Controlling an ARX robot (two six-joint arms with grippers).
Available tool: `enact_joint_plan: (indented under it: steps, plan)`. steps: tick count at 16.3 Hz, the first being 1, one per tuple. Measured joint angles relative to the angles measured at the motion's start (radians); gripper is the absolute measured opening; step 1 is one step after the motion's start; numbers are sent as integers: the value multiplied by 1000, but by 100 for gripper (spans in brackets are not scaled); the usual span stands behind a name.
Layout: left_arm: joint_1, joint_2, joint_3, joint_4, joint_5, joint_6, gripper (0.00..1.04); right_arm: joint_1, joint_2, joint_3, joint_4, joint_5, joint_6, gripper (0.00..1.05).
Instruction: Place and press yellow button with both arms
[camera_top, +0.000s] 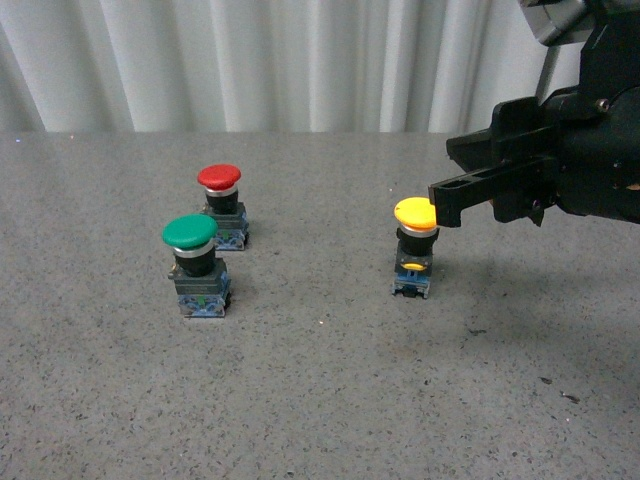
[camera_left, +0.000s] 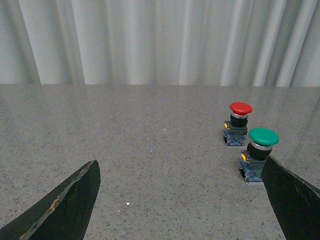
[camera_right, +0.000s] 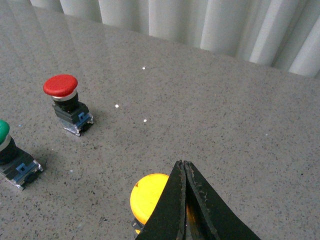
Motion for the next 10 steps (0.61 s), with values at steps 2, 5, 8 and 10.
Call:
enact_joint_plan:
  steps: [2,5,8,10]
  plan:
    - [0,0,0,0,0,0,98,10,16,24,-26,-16,0,2]
    - [0,0,0,0,0,0,98,43,25,48,-48,-23,4,2]
    - [0,0,0,0,0,0,98,59,29,51,-77,-43,8,2]
    - [0,0,0,0,0,0,98,56,43,51,-80,-42,8,2]
